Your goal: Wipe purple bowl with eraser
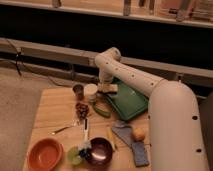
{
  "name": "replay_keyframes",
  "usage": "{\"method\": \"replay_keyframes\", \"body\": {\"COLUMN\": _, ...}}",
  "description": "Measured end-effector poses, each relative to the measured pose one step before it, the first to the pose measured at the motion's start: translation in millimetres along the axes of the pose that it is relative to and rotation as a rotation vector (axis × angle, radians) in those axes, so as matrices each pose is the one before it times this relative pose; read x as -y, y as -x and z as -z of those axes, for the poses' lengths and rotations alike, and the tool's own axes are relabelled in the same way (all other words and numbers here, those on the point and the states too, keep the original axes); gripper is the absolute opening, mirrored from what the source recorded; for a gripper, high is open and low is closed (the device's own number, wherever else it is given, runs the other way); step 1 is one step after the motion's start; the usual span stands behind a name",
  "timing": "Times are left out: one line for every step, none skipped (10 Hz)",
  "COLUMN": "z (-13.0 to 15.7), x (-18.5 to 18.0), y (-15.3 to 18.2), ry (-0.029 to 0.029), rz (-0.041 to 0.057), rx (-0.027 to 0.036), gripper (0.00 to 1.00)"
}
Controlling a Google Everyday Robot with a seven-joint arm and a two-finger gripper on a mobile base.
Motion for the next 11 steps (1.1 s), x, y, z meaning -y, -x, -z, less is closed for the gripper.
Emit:
{"method": "replay_keyframes", "body": {"z": 4.04, "x": -1.78, "y": -0.79, "ry": -0.00857, "rz": 0.00778, "rx": -0.01316, "gripper": 0.01}}
{"method": "replay_keyframes", "body": {"z": 8.46, "x": -4.27, "y": 3.67, "ry": -0.00658, "rz": 0.00376, "rx": -0.00776, "gripper": 0.00}}
{"method": "replay_keyframes", "body": {"z": 18.76, "x": -5.68, "y": 0.07, "ry": -0.01156, "rz": -0.00411, "rx": -0.01071, "gripper": 0.00}}
{"method": "replay_keyframes", "body": {"z": 12.89, "x": -7.81, "y": -5.64, "ry": 0.00212, "rz": -0.00927, "rx": -0.01408, "gripper": 0.00}}
{"method": "replay_keyframes", "body": {"z": 14.46, "x": -10.12, "y": -5.26, "ry": -0.00484, "rz": -0.01087, "rx": -0.01002, "gripper": 0.00}}
{"method": "replay_keyframes", "body": {"z": 16.57, "x": -14.88, "y": -7.14, "ry": -0.00556, "rz": -0.01261, "rx": -0.01562, "gripper": 0.00}}
{"method": "replay_keyframes", "body": {"z": 6.50, "x": -7.06, "y": -2.50, "ry": -0.00181, "rz": -0.00479, "rx": -0.00603, "gripper": 0.00}}
{"method": "replay_keyframes", "body": {"z": 11.49, "x": -16.72, "y": -6.14, "ry": -0.00167, "rz": -0.00847, "rx": -0.01680, "gripper": 0.00}}
{"method": "replay_keyframes", "body": {"z": 9.58, "x": -16.89, "y": -6.36, "ry": 0.00187, "rz": -0.00976, "rx": -0.01151, "gripper": 0.00}}
{"method": "replay_keyframes", "body": {"z": 5.75, "x": -11.37, "y": -2.78, "ry": 0.00024, "rz": -0.00477, "rx": -0.00351, "gripper": 0.00}}
{"method": "replay_keyframes", "body": {"z": 5.92, "x": -15.24, "y": -1.81, "ry": 0.00242, "rz": -0.00297, "rx": 0.00271, "gripper": 0.00}}
